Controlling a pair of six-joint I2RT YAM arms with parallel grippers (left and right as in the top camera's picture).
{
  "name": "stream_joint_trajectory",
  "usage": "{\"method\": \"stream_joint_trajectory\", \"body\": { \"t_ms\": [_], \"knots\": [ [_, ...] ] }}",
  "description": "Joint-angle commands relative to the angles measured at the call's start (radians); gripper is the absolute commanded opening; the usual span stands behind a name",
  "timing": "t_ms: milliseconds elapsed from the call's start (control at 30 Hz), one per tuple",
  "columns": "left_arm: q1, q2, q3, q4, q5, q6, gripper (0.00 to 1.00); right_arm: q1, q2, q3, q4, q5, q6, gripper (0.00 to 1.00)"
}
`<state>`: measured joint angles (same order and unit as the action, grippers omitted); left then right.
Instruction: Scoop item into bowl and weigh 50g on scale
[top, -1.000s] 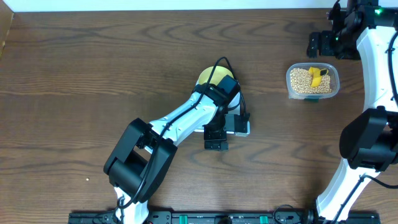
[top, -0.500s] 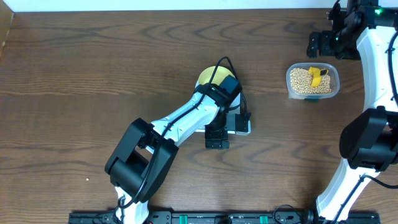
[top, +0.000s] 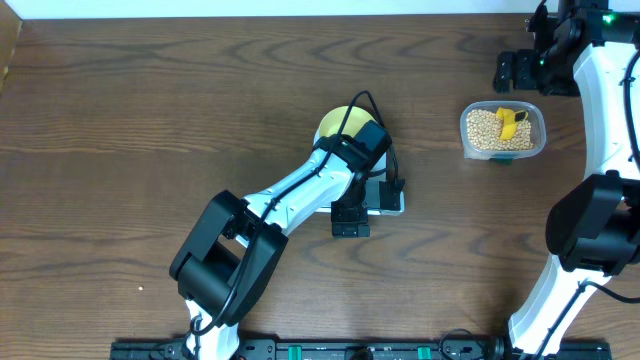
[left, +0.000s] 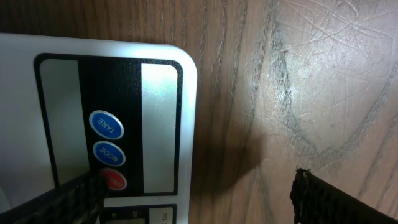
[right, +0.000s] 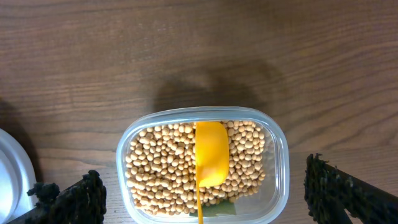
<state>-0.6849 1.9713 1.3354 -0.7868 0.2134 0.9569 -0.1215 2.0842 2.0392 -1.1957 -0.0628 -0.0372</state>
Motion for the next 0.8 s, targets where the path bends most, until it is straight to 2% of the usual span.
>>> {"method": "stream_joint_trajectory", "body": {
  "t_ms": [0,200,267,367,467,500,667,767],
  "knots": [
    [0.011,0.057,-0.027,0.000,-0.061,-0.023,0.98,-0.004,0.002,0.010,0.000,0.005,-0.002,0.99],
    [0.011,-0.060,-0.027,-0.024,-0.003,-0.032,0.97,-0.004,0.002,0.010,0.000,0.005,-0.002,0.99],
    [0.010,-0.128,-0.027,-0.041,0.035,-0.087,0.98,-0.004,0.002,0.010,0.000,0.005,-0.002,0.99],
    [0.008,-0.219,-0.027,-0.042,0.040,-0.238,0.98,-0.004,0.002,0.010,0.000,0.005,-0.002,0.99],
    [0.018,-0.317,-0.027,-0.047,-0.011,-0.466,0.98,-0.004,0.002,0.010,0.000,0.005,-0.002,0.99],
    [0.024,-0.334,-0.028,-0.050,-0.027,-0.509,0.98,-0.004,0.002,0.010,0.000,0.005,-0.002,0.99],
    [0.135,-0.395,-0.036,-0.058,-0.065,-0.814,0.98,-0.004,0.002,0.010,0.000,0.005,-0.002,0.99],
    [0.203,-0.395,-0.097,-0.056,-0.065,-0.896,0.98,-0.004,0.002,0.010,0.000,0.005,-0.002,0.99]
  ]
}}
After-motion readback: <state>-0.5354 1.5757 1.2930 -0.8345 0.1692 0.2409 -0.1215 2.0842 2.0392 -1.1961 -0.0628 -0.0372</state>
